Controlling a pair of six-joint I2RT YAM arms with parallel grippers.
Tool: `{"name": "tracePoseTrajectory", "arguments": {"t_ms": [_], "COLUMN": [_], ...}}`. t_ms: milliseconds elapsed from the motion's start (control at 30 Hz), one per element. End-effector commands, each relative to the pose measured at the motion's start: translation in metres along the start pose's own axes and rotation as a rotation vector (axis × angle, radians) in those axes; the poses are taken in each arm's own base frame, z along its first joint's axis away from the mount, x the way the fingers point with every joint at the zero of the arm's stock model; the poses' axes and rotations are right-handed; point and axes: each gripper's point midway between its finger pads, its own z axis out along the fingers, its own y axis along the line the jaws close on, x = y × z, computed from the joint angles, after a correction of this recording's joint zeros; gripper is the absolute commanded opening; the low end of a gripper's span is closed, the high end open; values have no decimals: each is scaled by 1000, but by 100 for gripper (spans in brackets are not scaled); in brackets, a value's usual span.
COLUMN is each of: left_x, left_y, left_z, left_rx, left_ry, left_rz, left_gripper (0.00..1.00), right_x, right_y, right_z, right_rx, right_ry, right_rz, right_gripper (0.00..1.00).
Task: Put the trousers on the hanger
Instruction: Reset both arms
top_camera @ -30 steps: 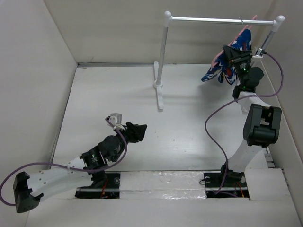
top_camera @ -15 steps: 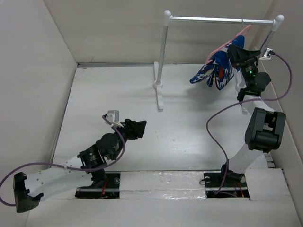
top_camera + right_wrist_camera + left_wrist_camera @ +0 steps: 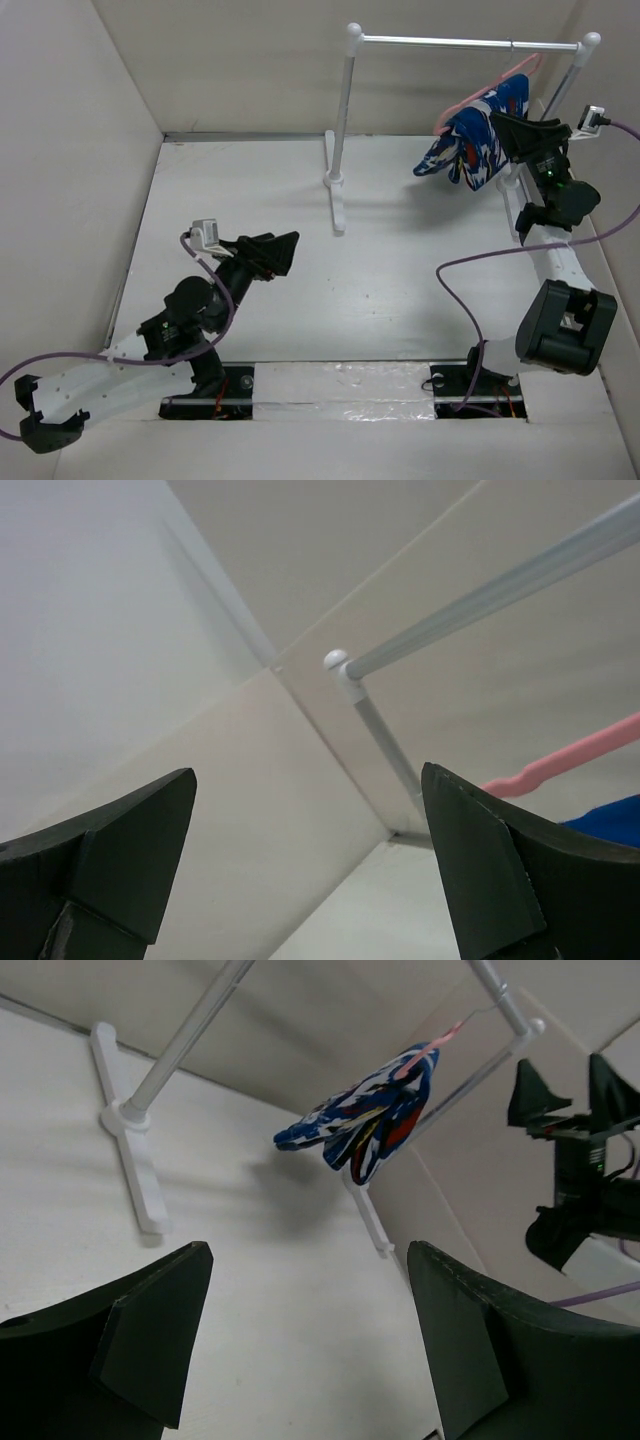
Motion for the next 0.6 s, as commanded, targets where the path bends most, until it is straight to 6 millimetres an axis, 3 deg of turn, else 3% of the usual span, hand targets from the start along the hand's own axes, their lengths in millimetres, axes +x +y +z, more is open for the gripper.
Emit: {"name": "tracePoseTrajectory", "arguments": {"t_ms": [0,67,167,200,233,333,367,400,433,567], "left_x": [-48,-67,-92,-98,-105,-113,-113,-113,-111,-101], "left_y": [-30,-38,-46,-47,-48,-49,-49,-48,-47,-46], "left_z": [-13,-23,-37,-40,-46,-53,-53,-53,-52,-45], "left_rx": [114,156,203,212,229,255,258,254,245,223], "left_ry": [-95,-127,-178,-189,-204,-226,-227,-230,-221,-195], "left_rz": [-48,-75,-92,-98,-104,-118,-112,-111,-102,-96], "left_gripper": [77,78,78,78,78,78,78,78,78,79], "right_x": [14,28,52,56,63,66,61,63,69,73], "right_y": [95,131,149,176,169,188,189,196,184,184], "right_z": [-22,-35,-51,-60,-63,-73,-71,-73,-74,-70], "right_rx": [-356,-447,-466,-503,-460,-367,-354,-351,-308,-297], "right_ry": [50,115,213,227,263,302,288,300,353,333], "right_rz": [-182,-240,-362,-427,-464,-523,-664,-700,-705,-691], "right_gripper": [100,100,100,100,100,100,100,100,100,100]}}
